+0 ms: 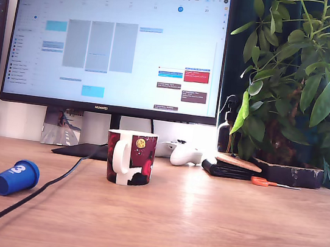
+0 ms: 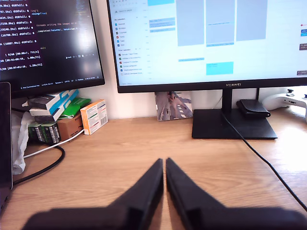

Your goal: Pick the blue coffee capsule and place it inside the red coffee cup

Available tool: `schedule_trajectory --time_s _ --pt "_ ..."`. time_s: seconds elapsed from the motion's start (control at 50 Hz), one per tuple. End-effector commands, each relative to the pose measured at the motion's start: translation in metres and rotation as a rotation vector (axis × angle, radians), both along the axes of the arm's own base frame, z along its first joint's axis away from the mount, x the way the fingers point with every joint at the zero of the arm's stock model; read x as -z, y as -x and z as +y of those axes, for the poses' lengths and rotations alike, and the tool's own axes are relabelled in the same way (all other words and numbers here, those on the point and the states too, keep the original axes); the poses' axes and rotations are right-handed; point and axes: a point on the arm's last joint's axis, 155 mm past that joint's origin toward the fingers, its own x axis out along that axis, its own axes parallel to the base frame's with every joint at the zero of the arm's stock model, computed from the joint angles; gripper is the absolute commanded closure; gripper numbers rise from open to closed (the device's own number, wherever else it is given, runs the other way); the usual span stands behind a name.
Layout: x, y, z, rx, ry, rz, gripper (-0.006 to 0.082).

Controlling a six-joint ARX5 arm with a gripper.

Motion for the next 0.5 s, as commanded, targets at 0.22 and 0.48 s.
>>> schedule_trajectory --time_s 0.22,0.48 --pt "0.031 0.002 -0.030 0.157 0.087 0.098 0.0786" --pt "0.000 0.003 -0.039 0.216 0.195 -0.012 0.0786"
